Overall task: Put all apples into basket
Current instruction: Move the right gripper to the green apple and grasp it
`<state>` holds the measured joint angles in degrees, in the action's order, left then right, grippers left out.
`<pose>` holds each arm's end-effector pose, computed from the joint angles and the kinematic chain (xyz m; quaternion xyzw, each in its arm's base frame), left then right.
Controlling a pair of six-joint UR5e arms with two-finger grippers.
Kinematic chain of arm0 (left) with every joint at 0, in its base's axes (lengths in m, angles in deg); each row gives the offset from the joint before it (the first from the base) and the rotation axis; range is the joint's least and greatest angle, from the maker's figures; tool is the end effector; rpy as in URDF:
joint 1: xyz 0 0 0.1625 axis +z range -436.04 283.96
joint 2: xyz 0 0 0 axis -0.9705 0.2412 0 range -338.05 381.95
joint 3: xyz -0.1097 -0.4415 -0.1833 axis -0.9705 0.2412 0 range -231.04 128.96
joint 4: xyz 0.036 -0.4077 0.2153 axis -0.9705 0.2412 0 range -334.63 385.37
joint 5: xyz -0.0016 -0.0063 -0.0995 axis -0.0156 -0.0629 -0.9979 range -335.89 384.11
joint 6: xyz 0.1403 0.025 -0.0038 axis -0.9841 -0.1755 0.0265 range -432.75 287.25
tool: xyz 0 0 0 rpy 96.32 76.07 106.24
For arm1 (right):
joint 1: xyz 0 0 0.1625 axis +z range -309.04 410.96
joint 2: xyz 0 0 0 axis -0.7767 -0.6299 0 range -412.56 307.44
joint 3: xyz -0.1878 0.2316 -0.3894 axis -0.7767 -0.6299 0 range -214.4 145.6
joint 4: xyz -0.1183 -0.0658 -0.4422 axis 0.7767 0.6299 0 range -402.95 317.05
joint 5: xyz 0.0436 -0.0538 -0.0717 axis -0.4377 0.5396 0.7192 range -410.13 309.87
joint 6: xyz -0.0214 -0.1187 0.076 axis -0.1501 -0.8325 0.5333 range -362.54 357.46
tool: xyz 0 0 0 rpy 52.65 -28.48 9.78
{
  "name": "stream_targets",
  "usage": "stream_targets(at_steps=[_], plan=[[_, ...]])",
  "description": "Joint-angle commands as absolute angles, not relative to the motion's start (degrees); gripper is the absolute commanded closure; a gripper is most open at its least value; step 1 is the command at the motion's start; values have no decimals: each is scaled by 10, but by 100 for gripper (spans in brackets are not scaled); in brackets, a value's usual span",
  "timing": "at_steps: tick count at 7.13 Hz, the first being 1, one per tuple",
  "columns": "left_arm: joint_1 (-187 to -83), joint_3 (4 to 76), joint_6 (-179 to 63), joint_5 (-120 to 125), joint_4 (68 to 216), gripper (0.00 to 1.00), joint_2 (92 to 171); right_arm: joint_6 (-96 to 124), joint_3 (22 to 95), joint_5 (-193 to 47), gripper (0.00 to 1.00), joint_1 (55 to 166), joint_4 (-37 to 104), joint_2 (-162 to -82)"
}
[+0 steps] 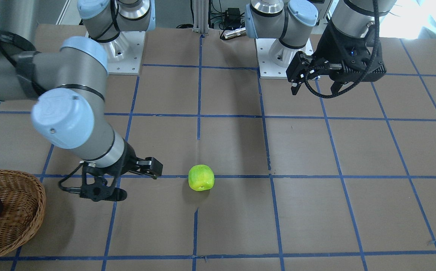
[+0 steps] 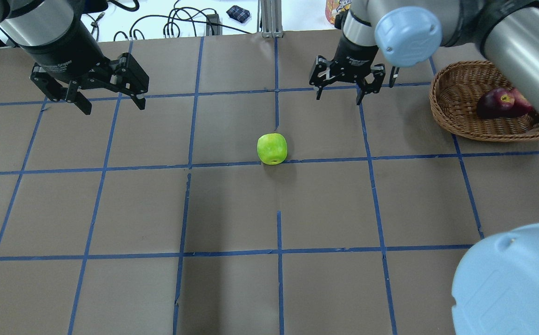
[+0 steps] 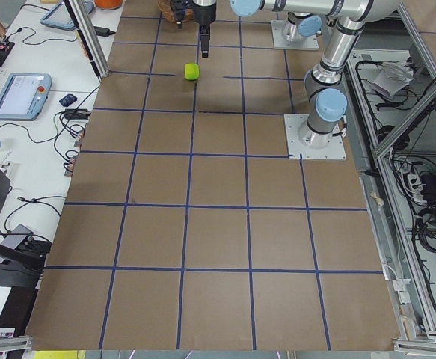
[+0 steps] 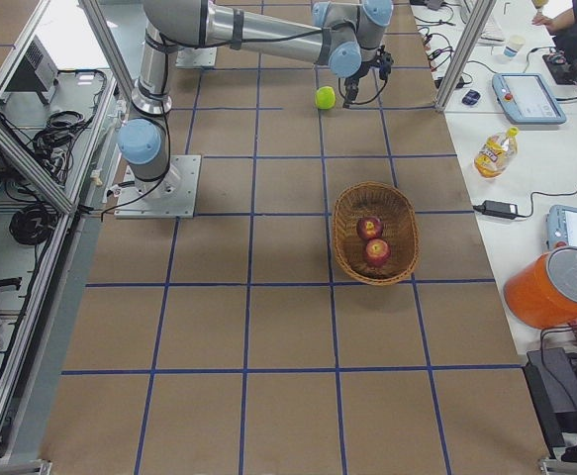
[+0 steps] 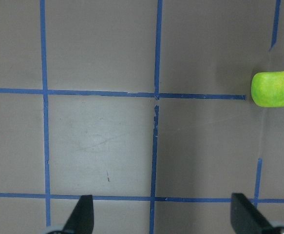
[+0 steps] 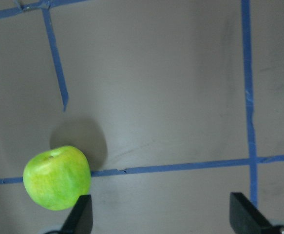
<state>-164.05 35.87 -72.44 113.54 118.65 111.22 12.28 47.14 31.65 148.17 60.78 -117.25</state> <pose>-0.1159 -0.5411 0.5408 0.0201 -0.9998 0.0049 0.0049 0.2436 -0.7003 0.3311 0.0682 0.9947 0.0403 0.0651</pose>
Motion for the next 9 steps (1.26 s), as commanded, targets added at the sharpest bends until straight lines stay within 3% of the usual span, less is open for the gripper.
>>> stream_targets(at_steps=[1, 9], plan=[[-1642, 363, -726, 1141, 1186, 0, 1108, 197, 528, 316, 0, 1546, 739, -1150], [-1640, 347, -722, 1131, 1203, 0, 1102, 202, 536, 318, 0, 1613, 818, -1073]])
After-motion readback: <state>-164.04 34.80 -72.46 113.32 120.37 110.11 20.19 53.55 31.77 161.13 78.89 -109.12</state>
